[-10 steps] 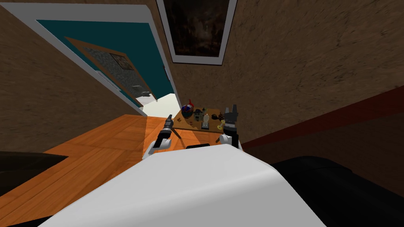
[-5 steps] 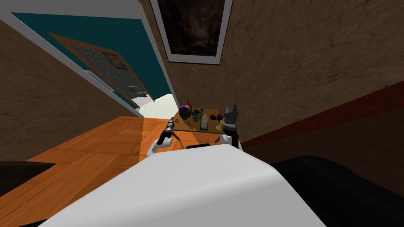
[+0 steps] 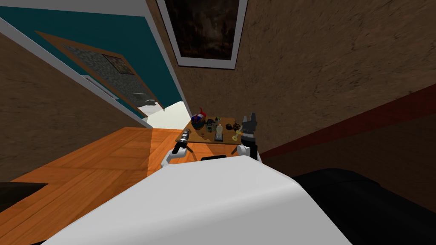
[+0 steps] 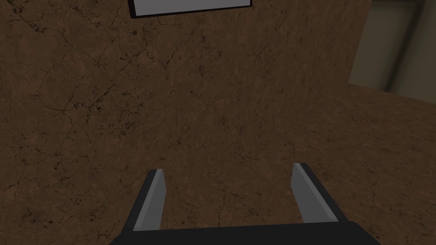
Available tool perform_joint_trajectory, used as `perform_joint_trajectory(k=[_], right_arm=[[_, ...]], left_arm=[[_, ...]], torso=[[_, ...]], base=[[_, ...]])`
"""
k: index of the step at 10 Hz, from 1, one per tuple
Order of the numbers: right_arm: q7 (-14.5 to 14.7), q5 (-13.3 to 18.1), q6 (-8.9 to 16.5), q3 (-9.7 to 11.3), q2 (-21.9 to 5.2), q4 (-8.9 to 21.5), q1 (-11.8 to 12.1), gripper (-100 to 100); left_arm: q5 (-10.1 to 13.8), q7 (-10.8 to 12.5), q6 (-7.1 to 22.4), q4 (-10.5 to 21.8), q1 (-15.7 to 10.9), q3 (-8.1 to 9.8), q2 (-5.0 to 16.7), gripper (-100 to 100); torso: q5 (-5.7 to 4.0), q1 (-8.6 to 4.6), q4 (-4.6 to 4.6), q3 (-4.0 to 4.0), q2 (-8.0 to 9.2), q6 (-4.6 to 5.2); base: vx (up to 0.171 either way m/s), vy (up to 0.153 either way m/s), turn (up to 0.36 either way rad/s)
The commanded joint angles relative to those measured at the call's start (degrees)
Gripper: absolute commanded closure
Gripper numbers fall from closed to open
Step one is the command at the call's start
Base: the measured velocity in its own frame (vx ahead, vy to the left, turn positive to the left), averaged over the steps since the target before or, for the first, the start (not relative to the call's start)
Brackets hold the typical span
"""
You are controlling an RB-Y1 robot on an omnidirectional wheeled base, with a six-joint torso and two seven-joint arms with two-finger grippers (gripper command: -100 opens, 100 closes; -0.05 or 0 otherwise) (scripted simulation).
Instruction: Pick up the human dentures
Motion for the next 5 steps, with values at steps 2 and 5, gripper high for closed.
perform_joint_trajectory(k=[2,5], right_arm=[[0.0,0.0,0.0,0.0,0.0,0.0,0.0,0],[0.0,0.0,0.0,0.0,0.0,0.0,0.0,0]], left_arm=[[-0.2,-0.1,2.4,3.1,-1.8,0.40,-0.2,-100],[-0.5,-0.2,5.3,6.9,-3.8,0.87,-0.5,-100]], torso=[[0.00,-0.01,0.00,-0.02,-0.03,0.01],[0.00,-0.02,0.00,-0.01,-0.02,0.00]], base=[[0.035,-0.023,-0.047],[0.029,-0.021,-0.044]])
